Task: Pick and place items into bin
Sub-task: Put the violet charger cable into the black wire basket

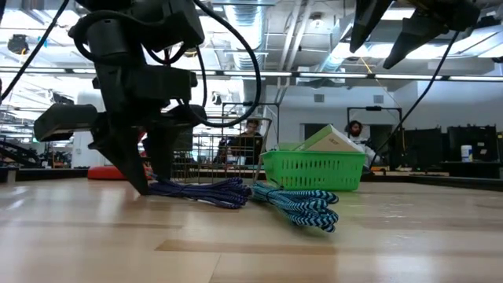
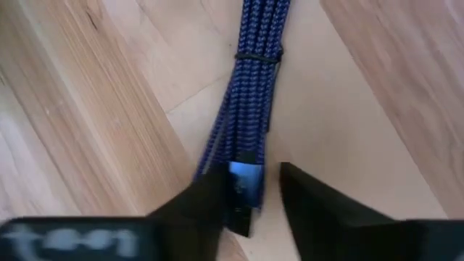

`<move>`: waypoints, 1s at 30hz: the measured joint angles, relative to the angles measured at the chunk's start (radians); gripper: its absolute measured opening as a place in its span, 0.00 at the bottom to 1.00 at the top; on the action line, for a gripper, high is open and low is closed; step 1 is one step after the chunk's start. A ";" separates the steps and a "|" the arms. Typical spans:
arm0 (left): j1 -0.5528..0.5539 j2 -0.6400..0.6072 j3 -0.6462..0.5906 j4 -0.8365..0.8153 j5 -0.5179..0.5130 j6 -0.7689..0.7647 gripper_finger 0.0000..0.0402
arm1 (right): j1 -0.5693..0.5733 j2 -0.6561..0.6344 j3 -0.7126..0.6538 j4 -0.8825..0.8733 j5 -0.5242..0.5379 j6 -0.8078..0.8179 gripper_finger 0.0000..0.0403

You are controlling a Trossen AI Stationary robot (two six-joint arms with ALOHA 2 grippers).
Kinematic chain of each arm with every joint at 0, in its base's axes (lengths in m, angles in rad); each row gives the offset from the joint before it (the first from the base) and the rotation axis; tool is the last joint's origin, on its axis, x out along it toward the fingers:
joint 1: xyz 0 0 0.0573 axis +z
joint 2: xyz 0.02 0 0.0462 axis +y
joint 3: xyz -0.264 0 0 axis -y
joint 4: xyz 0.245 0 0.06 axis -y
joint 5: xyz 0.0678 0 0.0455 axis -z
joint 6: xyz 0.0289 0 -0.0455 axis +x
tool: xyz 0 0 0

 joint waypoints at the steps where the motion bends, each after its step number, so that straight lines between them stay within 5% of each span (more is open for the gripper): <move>1: -0.001 0.000 0.000 0.002 -0.004 -0.004 0.25 | 0.000 0.000 0.000 0.000 0.000 0.000 0.75; 6: 0.002 0.003 -0.001 -0.004 -0.060 -0.070 0.03 | 0.000 0.000 0.000 0.000 0.000 0.000 0.75; 13: -0.006 -0.079 -0.010 -0.101 -0.149 -0.130 0.02 | 0.000 0.000 0.000 -0.005 0.003 -0.001 0.75; 25: -0.001 -0.501 -0.005 -0.267 -0.411 -0.248 0.01 | -0.001 0.000 0.000 -0.026 0.021 -0.001 0.75; 30: 0.089 -0.643 -0.004 -0.260 -0.525 -0.384 0.01 | -0.009 0.000 0.000 -0.026 0.033 -0.004 0.75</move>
